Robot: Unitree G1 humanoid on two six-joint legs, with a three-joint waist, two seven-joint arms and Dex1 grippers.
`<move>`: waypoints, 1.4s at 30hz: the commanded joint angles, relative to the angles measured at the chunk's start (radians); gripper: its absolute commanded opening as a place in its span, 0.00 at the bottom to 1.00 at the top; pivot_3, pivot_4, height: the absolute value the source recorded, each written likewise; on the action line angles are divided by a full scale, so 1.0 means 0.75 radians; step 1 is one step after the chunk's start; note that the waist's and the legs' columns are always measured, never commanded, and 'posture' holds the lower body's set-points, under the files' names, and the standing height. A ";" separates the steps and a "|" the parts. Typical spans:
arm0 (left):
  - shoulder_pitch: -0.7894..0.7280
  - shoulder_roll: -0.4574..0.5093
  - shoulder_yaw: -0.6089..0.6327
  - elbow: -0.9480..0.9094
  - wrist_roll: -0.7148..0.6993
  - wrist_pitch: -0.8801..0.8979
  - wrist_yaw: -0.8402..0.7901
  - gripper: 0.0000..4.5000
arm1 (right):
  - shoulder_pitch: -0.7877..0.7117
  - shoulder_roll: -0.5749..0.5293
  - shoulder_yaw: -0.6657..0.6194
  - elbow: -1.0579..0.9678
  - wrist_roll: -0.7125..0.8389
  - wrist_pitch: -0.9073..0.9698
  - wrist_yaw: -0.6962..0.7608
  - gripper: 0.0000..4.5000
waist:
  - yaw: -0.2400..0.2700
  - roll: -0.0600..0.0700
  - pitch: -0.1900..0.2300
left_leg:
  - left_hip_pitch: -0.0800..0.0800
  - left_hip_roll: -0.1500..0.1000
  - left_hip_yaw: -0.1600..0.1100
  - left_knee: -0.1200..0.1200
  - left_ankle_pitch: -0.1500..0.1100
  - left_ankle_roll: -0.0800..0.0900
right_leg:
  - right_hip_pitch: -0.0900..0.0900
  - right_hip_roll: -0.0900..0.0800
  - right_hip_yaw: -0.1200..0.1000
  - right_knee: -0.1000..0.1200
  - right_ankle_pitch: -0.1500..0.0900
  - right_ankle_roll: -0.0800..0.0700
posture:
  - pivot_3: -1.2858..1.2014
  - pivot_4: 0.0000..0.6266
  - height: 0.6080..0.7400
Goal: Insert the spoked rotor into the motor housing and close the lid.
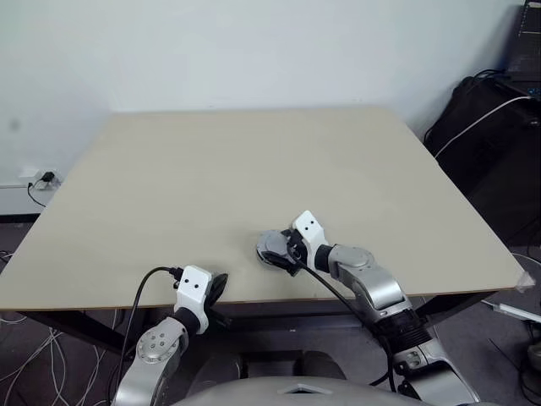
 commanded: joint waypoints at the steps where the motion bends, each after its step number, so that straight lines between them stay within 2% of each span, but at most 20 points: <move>1: 0.001 -0.008 0.003 -0.054 -0.002 -0.034 0.011 0.00 | -0.045 0.004 -0.022 0.009 0.006 -0.002 0.001 0.99 | -0.001 0.000 0.000 | 0.000 0.000 0.000 0.000 0.000 0.000 | 0.000 0.000 0.000 0.000 0.000 0.000 | 0.52 0.00 1.00; 5: 0.008 -0.008 0.004 -0.056 -0.002 -0.036 0.016 0.00 | -0.043 0.000 -0.024 0.020 0.008 -0.003 0.006 0.99 | -0.001 0.000 0.000 | 0.000 0.000 0.000 0.000 0.000 0.000 | 0.000 0.000 0.000 0.000 0.000 0.000 | 0.52 0.00 1.00; 8: 0.007 -0.008 0.003 -0.055 -0.003 -0.036 0.019 0.00 | -0.043 0.006 -0.029 0.023 0.011 -0.007 0.001 0.86 | -0.001 0.000 0.000 | 0.000 0.000 0.000 0.000 0.000 0.000 | 0.000 0.000 0.000 0.000 0.000 0.000 | 0.52 0.00 1.00; 10: 0.005 -0.008 0.003 -0.053 -0.004 -0.036 0.020 0.00 | -0.040 0.014 -0.037 0.015 0.024 -0.011 0.003 0.73 | -0.001 0.000 0.000 | 0.000 0.000 0.000 0.000 0.000 0.000 | 0.000 0.000 0.000 0.000 0.000 0.000 | 0.52 0.00 1.00; 19: -0.004 -0.008 0.000 -0.046 -0.003 -0.035 0.017 0.00 | -0.015 0.055 -0.066 -0.003 0.022 -0.036 -0.053 0.72 | -0.001 0.000 0.000 | 0.000 0.000 0.000 0.000 0.000 0.000 | 0.000 0.000 0.000 0.000 0.000 0.000 | 0.52 0.00 1.00; 42: -0.004 -0.008 -0.002 -0.048 -0.004 -0.034 0.016 0.00 | -0.002 0.099 0.039 0.023 -0.133 -0.011 -0.188 0.72 | -0.006 0.000 -0.004 | 0.003 0.000 0.000 0.000 0.000 -0.002 | 0.002 0.001 0.000 0.001 0.000 0.000 | 0.52 0.00 1.00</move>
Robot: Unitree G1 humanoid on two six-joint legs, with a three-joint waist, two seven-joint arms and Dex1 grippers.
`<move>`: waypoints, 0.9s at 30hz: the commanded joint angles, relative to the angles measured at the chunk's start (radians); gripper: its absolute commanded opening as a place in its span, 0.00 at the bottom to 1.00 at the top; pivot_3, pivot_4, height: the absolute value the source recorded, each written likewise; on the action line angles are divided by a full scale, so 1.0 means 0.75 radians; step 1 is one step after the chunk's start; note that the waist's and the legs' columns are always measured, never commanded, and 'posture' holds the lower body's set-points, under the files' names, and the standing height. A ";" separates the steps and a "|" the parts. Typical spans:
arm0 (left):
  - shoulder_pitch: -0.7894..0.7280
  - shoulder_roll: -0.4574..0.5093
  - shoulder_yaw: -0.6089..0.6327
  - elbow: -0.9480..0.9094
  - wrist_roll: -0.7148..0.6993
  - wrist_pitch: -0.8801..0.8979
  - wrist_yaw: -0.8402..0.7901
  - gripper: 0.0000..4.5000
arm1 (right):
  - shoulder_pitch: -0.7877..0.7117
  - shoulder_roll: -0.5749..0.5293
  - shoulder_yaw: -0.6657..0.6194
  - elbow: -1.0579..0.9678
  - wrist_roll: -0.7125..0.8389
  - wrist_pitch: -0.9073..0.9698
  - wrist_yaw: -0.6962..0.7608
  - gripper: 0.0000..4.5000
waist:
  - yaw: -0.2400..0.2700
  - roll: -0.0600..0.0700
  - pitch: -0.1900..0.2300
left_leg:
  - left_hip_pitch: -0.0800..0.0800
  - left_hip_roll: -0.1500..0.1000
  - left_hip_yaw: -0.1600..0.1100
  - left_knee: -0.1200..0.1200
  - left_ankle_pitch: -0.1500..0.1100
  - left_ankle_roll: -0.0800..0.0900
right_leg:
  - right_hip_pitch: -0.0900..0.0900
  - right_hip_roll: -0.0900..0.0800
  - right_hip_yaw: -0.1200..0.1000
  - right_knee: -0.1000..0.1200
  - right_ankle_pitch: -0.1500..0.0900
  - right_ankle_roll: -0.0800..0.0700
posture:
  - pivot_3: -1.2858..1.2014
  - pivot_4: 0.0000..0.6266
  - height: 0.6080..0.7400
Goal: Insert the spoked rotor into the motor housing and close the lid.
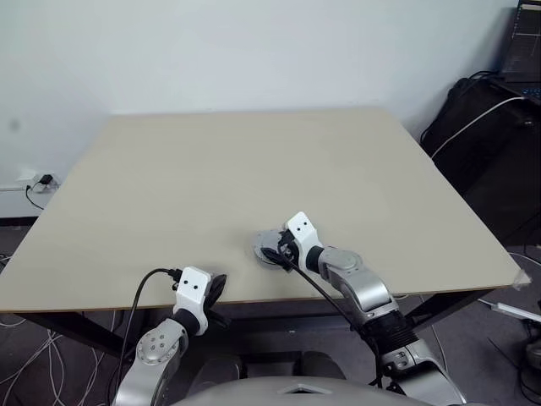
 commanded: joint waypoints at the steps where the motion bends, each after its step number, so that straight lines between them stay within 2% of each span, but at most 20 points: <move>1: -0.012 -0.005 -0.002 -0.048 -0.004 -0.032 -0.002 0.00 | -0.009 0.001 0.021 -0.004 -0.032 -0.013 -0.018 0.72 | -0.001 0.000 0.000 | 0.000 0.000 0.000 0.000 0.000 0.000 | 0.000 0.000 0.000 0.000 0.000 0.000 | 0.52 0.00 1.00; 9: -0.010 -0.004 -0.001 -0.050 -0.003 -0.031 -0.001 0.00 | 0.008 0.010 0.024 0.041 -0.064 -0.088 -0.046 0.72 | -0.001 0.000 0.000 | 0.000 0.000 0.000 0.000 0.000 0.000 | 0.000 0.000 0.000 0.000 0.000 0.000 | 0.52 0.00 1.00; 21: -0.014 -0.003 -0.004 -0.044 -0.004 -0.034 -0.006 0.00 | -0.016 -0.025 0.036 -0.007 -0.013 0.145 0.051 0.72 | 0.002 0.001 -0.001 | 0.000 0.000 0.000 0.000 0.000 0.000 | 0.000 0.000 0.000 0.000 0.000 0.000 | 0.52 0.00 1.00; 27: -0.013 -0.005 -0.005 -0.045 -0.003 -0.035 -0.005 0.00 | -0.018 -0.023 0.036 -0.009 -0.025 0.171 0.024 0.72 | 0.003 -0.001 -0.003 | 0.000 0.000 -0.001 -0.001 -0.001 0.000 | 0.001 0.000 -0.001 -0.001 0.000 0.000 | 0.52 0.00 1.00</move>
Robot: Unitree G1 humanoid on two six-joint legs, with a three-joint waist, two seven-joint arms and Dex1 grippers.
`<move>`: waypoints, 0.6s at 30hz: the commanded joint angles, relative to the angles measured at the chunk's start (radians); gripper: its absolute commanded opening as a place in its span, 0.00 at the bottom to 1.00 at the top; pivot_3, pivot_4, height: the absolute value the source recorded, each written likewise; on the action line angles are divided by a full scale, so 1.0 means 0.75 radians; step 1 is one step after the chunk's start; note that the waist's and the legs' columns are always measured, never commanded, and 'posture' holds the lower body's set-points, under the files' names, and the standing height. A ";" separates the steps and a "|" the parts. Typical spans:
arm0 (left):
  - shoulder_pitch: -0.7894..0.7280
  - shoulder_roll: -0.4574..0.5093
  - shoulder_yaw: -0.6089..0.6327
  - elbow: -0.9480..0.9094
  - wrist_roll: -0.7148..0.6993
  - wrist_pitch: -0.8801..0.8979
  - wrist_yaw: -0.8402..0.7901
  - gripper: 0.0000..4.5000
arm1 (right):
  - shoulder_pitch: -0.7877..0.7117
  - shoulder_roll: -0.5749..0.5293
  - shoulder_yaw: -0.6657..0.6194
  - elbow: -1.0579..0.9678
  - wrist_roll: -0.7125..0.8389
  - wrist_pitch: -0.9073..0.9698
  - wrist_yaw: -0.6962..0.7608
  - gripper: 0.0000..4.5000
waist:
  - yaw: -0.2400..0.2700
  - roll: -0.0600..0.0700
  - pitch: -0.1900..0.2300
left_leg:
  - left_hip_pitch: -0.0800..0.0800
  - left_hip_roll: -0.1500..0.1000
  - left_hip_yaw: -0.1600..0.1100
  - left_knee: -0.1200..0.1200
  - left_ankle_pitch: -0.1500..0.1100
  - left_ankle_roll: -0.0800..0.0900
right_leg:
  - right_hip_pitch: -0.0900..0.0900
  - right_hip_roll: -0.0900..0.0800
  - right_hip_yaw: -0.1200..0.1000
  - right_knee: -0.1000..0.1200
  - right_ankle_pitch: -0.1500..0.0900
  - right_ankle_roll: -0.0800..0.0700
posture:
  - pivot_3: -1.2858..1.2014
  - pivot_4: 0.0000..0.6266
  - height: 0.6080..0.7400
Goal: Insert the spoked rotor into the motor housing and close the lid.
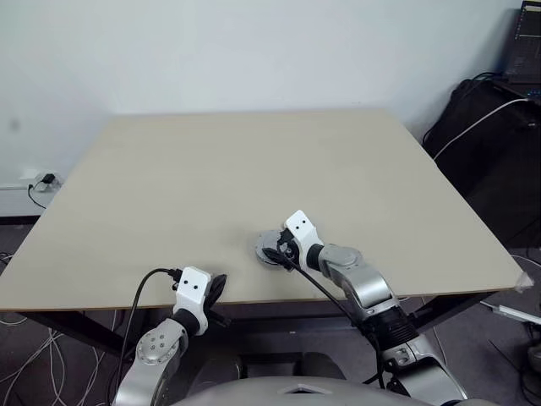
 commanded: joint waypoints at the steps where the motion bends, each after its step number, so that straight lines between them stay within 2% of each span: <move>1: -0.012 -0.005 -0.005 -0.046 -0.003 -0.034 -0.004 0.00 | 0.020 -0.003 0.026 0.021 -0.023 0.032 -0.017 0.72 | 0.000 0.000 0.000 | 0.000 0.000 0.000 0.000 0.000 0.000 | 0.000 0.000 0.000 0.000 0.000 0.000 | 0.52 0.00 1.00; 10: -0.012 -0.003 -0.007 -0.050 -0.003 -0.032 -0.005 0.00 | 0.036 -0.040 0.102 0.051 -0.110 -0.068 -0.044 0.72 | -0.001 0.000 -0.001 | 0.000 0.000 0.000 0.000 0.000 -0.001 | 0.000 0.000 0.000 0.000 -0.001 -0.001 | 0.52 0.00 1.00; 18: -0.015 0.000 -0.007 -0.051 -0.001 -0.031 -0.007 0.00 | 0.034 -0.053 0.111 0.052 -0.104 -0.032 -0.038 0.72 | 0.001 0.001 -0.003 | 0.000 0.000 0.000 0.000 0.000 -0.001 | 0.001 0.000 0.000 0.000 -0.003 -0.004 | 0.52 0.00 1.00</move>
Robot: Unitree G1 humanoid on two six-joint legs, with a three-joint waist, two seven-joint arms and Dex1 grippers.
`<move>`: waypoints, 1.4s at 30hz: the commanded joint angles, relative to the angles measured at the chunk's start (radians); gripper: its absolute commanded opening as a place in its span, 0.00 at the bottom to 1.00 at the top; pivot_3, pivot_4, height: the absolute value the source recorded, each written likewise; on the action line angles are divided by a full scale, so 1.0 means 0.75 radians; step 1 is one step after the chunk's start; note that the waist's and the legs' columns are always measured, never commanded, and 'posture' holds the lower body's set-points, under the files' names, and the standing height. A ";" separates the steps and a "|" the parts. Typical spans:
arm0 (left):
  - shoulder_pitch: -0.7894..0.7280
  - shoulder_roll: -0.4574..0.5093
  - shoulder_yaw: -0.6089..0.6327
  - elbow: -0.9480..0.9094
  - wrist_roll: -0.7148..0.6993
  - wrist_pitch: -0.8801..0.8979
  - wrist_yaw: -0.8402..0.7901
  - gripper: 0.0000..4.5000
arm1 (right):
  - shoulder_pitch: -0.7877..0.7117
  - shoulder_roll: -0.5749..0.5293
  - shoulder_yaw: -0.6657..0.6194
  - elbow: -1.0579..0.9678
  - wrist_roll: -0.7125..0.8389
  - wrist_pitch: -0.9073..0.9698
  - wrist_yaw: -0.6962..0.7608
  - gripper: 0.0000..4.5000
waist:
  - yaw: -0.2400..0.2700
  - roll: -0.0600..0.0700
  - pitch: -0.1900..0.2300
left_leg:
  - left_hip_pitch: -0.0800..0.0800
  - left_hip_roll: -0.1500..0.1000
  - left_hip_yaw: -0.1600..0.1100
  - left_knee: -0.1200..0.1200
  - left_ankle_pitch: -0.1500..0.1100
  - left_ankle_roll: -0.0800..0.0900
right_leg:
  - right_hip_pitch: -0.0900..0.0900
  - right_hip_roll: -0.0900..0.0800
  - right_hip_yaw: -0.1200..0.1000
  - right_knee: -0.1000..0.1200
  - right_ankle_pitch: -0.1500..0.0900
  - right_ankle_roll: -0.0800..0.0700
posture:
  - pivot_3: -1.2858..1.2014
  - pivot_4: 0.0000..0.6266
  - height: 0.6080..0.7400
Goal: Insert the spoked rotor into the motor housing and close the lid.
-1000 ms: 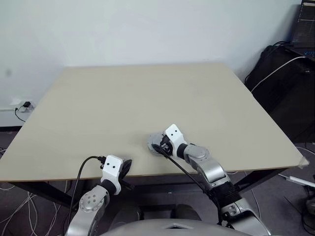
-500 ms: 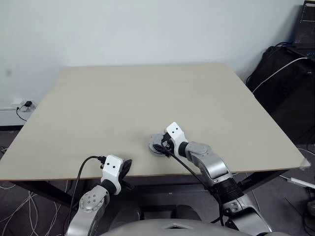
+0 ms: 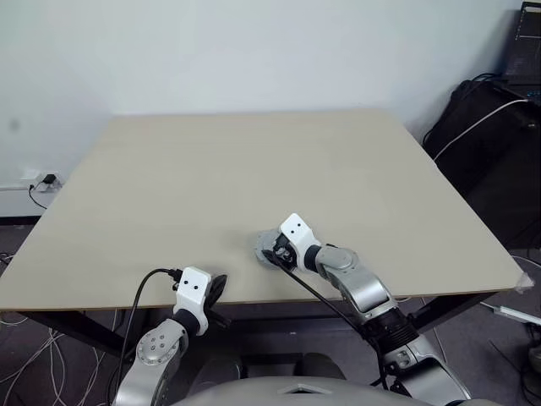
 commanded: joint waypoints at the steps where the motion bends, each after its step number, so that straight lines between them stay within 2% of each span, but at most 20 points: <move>1: -0.020 -0.001 -0.005 -0.050 -0.001 -0.030 -0.007 0.00 | 0.027 -0.016 0.015 0.043 -0.021 0.066 0.008 0.72 | 0.000 0.000 0.000 | 0.000 0.000 0.000 0.000 0.000 0.000 | 0.000 0.000 0.000 0.000 0.000 0.000 | 0.52 0.00 1.00; 9: -0.257 0.024 0.002 0.037 -0.032 0.028 -0.095 0.00 | 0.022 -0.002 0.002 0.048 -0.007 0.079 0.007 0.72 | 0.003 0.000 -0.003 | 0.001 0.000 0.000 0.000 0.001 0.000 | 0.001 0.002 -0.002 0.000 0.000 0.000 | 0.52 0.00 1.00; 23: -0.846 0.000 0.036 0.545 -0.169 0.242 -0.368 0.00 | 0.062 0.042 -0.041 -0.012 0.024 0.113 -0.033 0.72 | -0.002 -0.002 -0.007 | 0.003 -0.001 -0.001 0.000 0.002 0.002 | 0.002 0.006 -0.001 0.000 0.004 0.005 | 0.52 0.00 1.00; 30: -0.952 -0.030 0.009 0.646 -0.224 0.356 -0.476 0.00 | 0.082 0.055 -0.060 -0.045 0.033 0.134 -0.049 0.72 | -0.001 -0.004 -0.007 | 0.003 -0.002 -0.001 -0.001 0.001 0.002 | 0.001 0.006 0.000 -0.001 0.007 -0.001 | 0.52 0.00 1.00; 42: -1.008 -0.077 -0.019 0.747 -0.129 0.386 -0.386 0.00 | 0.065 0.064 -0.053 -0.042 0.035 0.134 -0.056 0.72 | -0.002 -0.005 -0.006 | 0.003 -0.002 -0.001 -0.001 0.001 0.002 | 0.001 0.006 0.001 0.000 0.007 -0.001 | 0.52 0.00 1.00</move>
